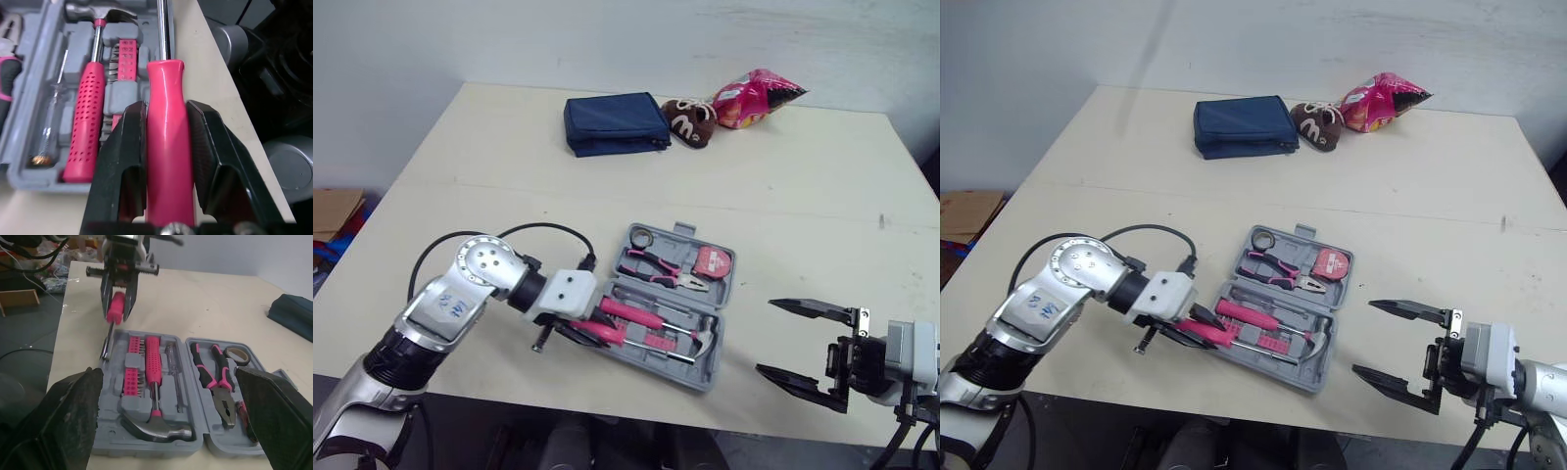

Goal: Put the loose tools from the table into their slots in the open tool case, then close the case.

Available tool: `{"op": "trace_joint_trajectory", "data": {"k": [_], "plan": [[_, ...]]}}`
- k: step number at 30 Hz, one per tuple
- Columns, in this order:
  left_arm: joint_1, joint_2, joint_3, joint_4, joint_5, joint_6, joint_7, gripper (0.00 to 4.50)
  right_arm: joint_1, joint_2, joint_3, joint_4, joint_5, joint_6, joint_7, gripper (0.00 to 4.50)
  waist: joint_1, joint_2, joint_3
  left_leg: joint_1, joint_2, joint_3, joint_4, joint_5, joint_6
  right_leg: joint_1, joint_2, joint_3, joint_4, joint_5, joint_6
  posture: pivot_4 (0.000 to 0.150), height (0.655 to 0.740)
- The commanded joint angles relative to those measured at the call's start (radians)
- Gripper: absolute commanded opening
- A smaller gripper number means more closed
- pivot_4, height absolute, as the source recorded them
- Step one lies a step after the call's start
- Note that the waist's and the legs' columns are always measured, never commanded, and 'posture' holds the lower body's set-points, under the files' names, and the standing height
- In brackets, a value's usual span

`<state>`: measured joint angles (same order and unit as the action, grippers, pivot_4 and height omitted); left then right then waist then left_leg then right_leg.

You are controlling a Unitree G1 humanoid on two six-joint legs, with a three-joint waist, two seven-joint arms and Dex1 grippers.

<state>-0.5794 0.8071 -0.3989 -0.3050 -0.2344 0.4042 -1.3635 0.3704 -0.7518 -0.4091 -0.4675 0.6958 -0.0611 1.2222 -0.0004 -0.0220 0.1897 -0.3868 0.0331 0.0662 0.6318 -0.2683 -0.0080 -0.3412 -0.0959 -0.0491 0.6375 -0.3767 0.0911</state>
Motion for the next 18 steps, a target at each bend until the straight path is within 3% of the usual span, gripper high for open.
{"op": "trace_joint_trajectory", "data": {"k": [1, 4, 18], "plan": [[-0.036, -0.027, -0.059, -0.038, 0.062, 0.061, 0.033, 0.55, 0.024, -0.001, -0.040, -0.058, 0.027, 0.020, -0.014, 4.50, -0.001, 0.000, 0.000, 0.000, 0.000, 0.000, 0.000, 0.000, 0.000, 0.000, 0.000, 0.000, 0.000, 0.000, 0.000, 0.150, 0.7400], [-0.074, -0.096, -0.105, -0.035, 0.114, 0.115, 0.096, 0.55, 0.061, -0.010, -0.043, -0.087, 0.014, 0.024, 0.002, 4.50, 0.004, 0.000, 0.000, 0.000, 0.000, -0.001, 0.000, 0.000, 0.000, 0.000, 0.000, 0.000, 0.000, 0.000, 0.000, 0.150, 0.7400], [-0.078, -0.127, -0.185, -0.057, 0.166, 0.159, 0.085, 0.55, 0.106, 0.014, -0.060, -0.128, 0.007, 0.026, -0.024, 4.50, 0.002, 0.000, 0.000, 0.000, 0.000, -0.001, 0.001, 0.001, 0.000, 0.000, 0.000, 0.000, 0.000, 0.000, 0.000, 0.150, 0.7400]]}}
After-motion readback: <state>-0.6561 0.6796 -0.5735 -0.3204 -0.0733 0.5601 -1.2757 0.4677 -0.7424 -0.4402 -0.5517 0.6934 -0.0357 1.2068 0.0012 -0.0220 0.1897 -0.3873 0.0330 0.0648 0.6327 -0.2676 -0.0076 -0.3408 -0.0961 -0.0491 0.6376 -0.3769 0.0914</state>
